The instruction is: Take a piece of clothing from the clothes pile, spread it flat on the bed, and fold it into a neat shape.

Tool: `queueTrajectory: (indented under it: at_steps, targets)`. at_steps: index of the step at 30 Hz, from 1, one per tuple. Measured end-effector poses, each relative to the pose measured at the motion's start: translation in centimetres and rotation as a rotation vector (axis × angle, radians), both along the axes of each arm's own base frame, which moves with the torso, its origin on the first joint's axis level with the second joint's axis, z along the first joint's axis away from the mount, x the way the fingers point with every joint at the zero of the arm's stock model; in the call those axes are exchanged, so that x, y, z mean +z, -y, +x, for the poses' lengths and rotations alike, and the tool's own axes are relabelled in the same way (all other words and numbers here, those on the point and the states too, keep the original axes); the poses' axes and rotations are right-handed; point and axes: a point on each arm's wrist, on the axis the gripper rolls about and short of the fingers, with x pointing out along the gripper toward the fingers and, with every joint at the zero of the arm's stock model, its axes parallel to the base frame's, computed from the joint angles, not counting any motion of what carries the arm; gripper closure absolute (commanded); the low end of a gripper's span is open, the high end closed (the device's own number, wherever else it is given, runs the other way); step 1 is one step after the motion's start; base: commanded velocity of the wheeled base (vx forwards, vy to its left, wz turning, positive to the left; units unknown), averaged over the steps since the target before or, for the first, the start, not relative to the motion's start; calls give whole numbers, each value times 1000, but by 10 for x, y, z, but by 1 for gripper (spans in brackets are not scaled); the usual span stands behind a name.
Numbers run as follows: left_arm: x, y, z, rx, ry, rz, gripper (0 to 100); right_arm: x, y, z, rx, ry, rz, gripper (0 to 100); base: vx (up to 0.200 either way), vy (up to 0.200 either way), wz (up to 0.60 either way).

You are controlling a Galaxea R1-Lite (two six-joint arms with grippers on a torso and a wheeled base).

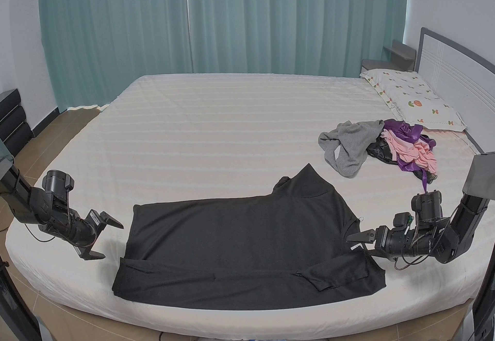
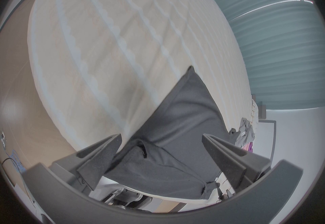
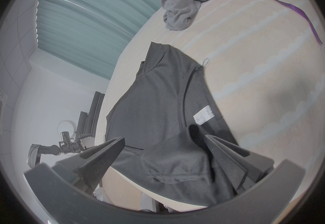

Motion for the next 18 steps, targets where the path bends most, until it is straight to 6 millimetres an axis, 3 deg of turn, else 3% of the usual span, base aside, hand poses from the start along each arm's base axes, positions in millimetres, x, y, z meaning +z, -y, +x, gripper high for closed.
queueTrajectory:
  at_steps: [11,18]
  targets:
    - [8,8,24,-48,70,25,0,1,0,1,0,5,0,0,0,0,0]
    - [7,10,61,-77,157,50,0,1,0,1,0,7,-2,0,0,0,0]
